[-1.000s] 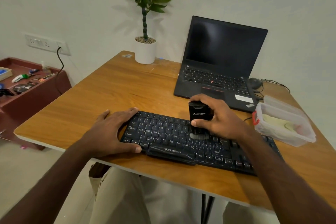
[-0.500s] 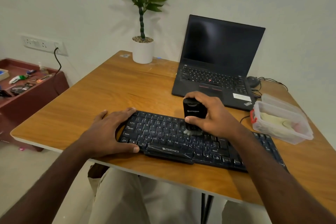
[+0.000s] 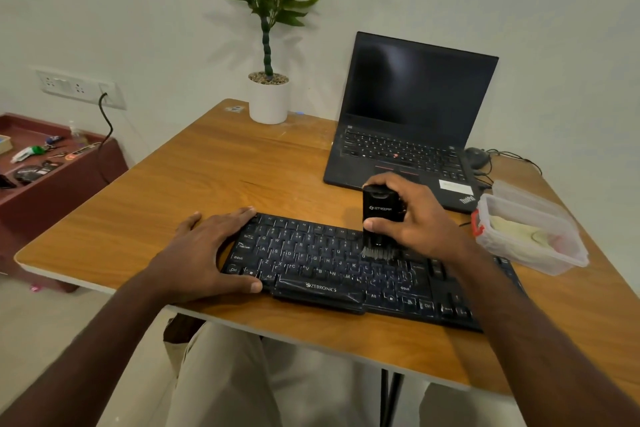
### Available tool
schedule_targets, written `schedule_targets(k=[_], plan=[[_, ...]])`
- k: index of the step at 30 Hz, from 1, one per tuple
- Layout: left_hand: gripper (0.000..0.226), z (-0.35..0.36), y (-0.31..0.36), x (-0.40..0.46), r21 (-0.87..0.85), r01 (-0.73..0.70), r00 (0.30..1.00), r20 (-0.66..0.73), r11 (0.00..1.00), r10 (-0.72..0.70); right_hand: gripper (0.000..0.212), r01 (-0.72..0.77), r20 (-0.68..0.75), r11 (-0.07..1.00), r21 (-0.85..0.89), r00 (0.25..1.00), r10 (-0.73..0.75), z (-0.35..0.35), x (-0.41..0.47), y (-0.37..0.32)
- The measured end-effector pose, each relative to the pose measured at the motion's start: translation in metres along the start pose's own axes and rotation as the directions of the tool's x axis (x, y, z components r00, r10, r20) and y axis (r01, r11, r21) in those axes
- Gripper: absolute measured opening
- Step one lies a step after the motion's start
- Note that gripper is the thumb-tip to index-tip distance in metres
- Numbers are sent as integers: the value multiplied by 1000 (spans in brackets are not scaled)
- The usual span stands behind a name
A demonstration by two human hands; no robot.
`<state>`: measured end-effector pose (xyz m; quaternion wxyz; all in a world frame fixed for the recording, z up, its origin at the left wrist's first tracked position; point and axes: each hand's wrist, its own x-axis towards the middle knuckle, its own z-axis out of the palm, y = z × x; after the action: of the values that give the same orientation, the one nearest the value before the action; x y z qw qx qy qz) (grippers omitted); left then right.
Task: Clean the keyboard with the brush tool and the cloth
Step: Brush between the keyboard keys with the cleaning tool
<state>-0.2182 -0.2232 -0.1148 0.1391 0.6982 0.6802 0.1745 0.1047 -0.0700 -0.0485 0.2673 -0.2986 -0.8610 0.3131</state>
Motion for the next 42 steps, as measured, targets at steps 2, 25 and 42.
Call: schedule_targets(k=[2, 25, 42], plan=[[124, 0, -1, 0, -1, -1, 1000, -5, 1000, 1, 47, -4, -80, 997, 76, 997, 10, 3, -1, -4], [123, 1, 1, 0, -11, -6, 1000, -13, 1000, 6, 51, 89, -66, 984, 154, 995, -80, 24, -11, -4], [122, 1, 1, 0, -12, -8, 1000, -14, 1000, 8, 51, 129, -66, 988, 81, 990, -124, 21, -16, -1]])
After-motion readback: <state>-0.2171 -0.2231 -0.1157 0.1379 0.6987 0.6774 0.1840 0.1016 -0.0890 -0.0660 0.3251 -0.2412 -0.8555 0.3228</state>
